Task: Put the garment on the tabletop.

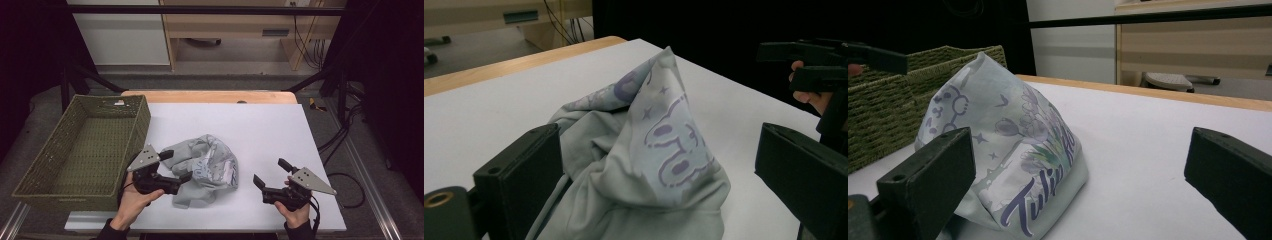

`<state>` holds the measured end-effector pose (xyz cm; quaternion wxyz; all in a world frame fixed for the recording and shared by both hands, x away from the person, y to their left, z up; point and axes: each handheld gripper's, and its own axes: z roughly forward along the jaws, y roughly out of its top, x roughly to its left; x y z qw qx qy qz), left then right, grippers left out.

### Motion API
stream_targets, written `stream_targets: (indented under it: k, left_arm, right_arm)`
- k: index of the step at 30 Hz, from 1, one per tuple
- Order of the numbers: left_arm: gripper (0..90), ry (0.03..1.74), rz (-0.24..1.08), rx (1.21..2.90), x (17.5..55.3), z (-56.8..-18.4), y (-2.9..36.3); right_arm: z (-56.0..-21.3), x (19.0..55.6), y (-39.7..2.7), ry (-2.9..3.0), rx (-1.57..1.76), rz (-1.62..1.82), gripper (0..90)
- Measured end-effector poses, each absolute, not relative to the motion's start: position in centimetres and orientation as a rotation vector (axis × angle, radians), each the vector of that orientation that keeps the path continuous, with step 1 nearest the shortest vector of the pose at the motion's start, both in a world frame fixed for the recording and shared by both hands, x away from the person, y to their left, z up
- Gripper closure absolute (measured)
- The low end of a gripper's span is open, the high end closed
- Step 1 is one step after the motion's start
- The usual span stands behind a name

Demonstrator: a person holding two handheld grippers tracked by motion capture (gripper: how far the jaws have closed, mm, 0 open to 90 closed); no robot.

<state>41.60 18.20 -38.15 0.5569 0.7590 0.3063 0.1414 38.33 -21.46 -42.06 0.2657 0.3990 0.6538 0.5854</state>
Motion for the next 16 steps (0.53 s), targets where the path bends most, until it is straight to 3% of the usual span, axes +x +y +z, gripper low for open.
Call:
stream_targets:
  k: [16]
  left_arm:
    - [3.7,0.8,0.39,1.699,40.4,-38.5,22.5]
  right_arm:
    - [-42.1,38.4,-22.3,1.755,1.102,1.598,0.3]
